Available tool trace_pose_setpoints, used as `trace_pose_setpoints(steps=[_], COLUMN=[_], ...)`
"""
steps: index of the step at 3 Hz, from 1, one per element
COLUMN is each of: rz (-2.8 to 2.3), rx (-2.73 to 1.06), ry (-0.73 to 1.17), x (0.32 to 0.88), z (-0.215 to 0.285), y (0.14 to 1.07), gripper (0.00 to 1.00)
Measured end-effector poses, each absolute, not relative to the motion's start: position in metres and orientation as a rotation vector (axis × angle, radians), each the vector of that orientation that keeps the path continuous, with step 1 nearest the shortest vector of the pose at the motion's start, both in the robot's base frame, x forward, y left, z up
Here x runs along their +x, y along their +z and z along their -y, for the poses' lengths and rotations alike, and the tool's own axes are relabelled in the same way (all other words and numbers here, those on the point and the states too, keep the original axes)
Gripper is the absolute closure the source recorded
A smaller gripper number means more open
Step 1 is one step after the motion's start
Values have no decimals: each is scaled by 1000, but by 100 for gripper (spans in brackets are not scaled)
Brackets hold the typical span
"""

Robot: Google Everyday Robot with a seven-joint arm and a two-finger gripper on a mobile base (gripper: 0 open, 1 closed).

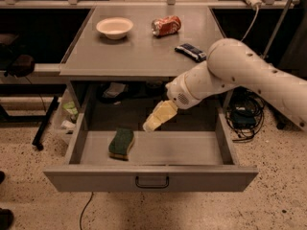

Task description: Place sponge into top drawer

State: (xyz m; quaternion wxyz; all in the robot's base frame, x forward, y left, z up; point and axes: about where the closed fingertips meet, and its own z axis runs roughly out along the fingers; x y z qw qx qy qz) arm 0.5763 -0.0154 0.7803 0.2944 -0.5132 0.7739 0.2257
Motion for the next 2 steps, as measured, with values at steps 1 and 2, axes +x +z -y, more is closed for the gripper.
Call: trace_pose_setpoints(steps=[1,2], rz=[-1989,-1942], rx=[-1411,-1431], ry=[612,607], x=[560,549], z=[14,9], y=[822,851], gripper=[0,0])
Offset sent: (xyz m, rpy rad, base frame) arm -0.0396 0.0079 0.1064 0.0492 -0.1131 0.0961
